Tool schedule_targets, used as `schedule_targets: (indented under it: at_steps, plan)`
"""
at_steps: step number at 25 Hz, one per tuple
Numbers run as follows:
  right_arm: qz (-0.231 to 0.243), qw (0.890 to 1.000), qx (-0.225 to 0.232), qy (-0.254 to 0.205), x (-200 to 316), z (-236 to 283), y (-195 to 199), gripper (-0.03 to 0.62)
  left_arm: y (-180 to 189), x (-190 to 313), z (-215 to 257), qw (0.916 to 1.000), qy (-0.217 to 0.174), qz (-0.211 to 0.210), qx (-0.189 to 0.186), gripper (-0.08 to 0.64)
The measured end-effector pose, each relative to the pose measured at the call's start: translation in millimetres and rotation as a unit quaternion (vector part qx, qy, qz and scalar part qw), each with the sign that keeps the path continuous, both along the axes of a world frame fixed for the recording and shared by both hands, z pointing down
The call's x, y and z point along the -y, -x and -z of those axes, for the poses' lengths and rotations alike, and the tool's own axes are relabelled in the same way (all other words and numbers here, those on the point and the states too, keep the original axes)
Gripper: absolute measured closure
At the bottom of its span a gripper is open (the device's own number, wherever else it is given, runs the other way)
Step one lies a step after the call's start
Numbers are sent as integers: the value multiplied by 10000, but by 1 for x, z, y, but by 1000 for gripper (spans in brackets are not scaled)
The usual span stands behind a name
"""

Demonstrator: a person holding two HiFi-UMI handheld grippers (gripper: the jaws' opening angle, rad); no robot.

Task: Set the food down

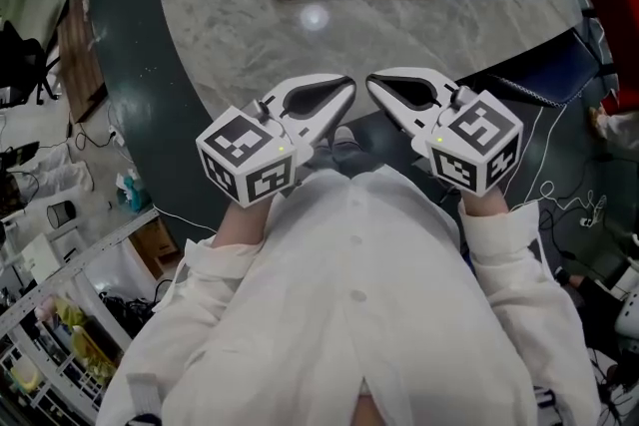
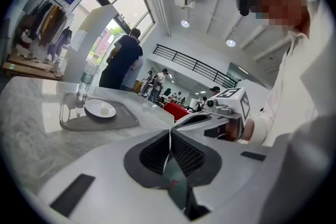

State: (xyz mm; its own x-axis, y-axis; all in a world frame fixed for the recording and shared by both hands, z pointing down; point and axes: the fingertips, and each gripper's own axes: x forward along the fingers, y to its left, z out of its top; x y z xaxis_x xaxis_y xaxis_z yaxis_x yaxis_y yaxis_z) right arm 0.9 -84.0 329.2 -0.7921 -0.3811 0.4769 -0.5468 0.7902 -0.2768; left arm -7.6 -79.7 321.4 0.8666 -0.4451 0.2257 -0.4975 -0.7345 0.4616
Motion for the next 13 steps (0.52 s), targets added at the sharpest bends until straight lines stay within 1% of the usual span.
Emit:
schedule_targets:
  at_steps: [7, 13]
  plan:
    - [-433, 9986, 272, 114, 5, -4, -9, 589, -1, 3, -4, 9999, 56, 70, 69, 537]
    - [-595, 9978, 279, 126, 1, 0, -15, 589, 0, -6, -4, 9998, 146, 56, 112, 537]
